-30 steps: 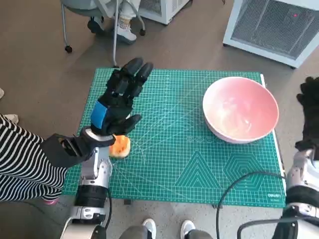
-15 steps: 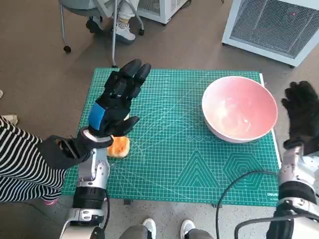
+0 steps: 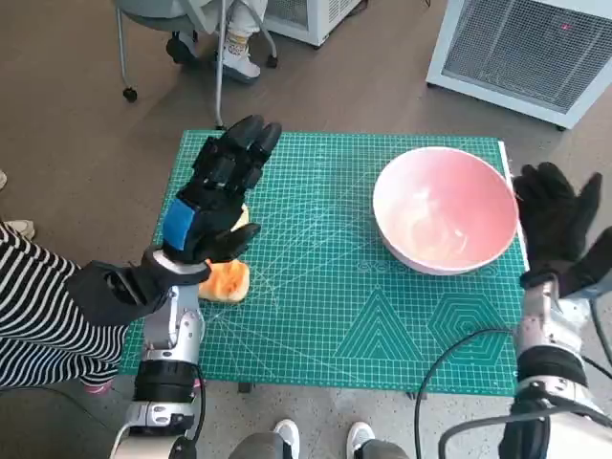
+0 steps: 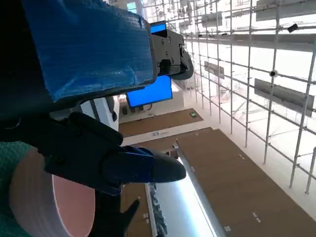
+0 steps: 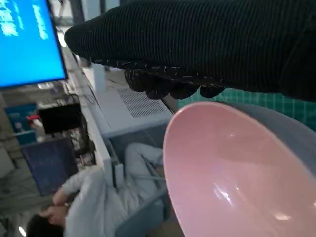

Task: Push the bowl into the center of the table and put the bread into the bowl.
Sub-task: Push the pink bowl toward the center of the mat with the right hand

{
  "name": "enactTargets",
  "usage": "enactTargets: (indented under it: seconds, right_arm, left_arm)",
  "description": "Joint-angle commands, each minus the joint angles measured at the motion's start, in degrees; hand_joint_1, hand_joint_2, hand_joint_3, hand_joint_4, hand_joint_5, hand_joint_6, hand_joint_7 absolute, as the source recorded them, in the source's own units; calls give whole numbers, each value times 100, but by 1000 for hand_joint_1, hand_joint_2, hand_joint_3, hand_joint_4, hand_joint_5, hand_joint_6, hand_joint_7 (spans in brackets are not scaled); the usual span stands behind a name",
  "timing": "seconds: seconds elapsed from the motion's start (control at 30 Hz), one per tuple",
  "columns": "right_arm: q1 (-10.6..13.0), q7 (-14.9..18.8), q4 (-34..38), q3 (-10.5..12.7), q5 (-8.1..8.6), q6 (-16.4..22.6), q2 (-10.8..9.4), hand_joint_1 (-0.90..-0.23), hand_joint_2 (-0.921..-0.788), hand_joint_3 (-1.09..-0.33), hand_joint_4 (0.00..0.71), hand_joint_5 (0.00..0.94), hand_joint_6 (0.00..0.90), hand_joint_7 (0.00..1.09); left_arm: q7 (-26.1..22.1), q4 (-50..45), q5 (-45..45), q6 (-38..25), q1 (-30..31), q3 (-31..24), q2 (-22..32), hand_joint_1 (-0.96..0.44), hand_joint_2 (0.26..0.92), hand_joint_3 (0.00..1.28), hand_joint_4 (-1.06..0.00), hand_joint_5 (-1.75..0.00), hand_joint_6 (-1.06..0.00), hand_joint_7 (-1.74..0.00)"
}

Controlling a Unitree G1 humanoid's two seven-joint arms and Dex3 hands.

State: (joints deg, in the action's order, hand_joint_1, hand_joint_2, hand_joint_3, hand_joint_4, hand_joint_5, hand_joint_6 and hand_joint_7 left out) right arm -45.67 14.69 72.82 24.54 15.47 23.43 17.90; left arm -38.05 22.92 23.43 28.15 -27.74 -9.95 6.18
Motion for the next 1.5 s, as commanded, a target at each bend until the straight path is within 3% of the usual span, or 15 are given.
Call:
enactTargets:
  seconds: [0.03,0.4,0.93,1.2,1.5]
  right_arm:
    - [45,106,113,-44,-44,-126,-208,-628,-921,-865,112,6,126,204]
    - [-104,272,102,-129,-52,-140,-461,-620,-921,-847,121,5,138,186]
    - [-305,457,86,31,130,-170,-954,-601,-921,-884,95,0,111,150]
    - [-374,502,100,94,167,-228,-1157,-615,-921,-860,80,0,104,133]
    - [-382,554,94,48,91,-245,-1336,-602,-921,-867,71,0,103,118]
  left_arm:
    - [32,-119,60,-26,92,-31,26,-570,919,256,-69,-125,1,-513]
    - [126,-156,36,-48,122,-34,15,-561,921,248,-72,-116,1,-511]
    - [177,-162,25,-45,131,-6,12,-555,921,250,-72,-100,1,-503]
    - [159,-156,42,-59,127,-8,18,-554,921,254,-72,-94,1,-497]
    - [137,-157,50,-53,135,-9,17,-547,921,258,-75,-87,1,-494]
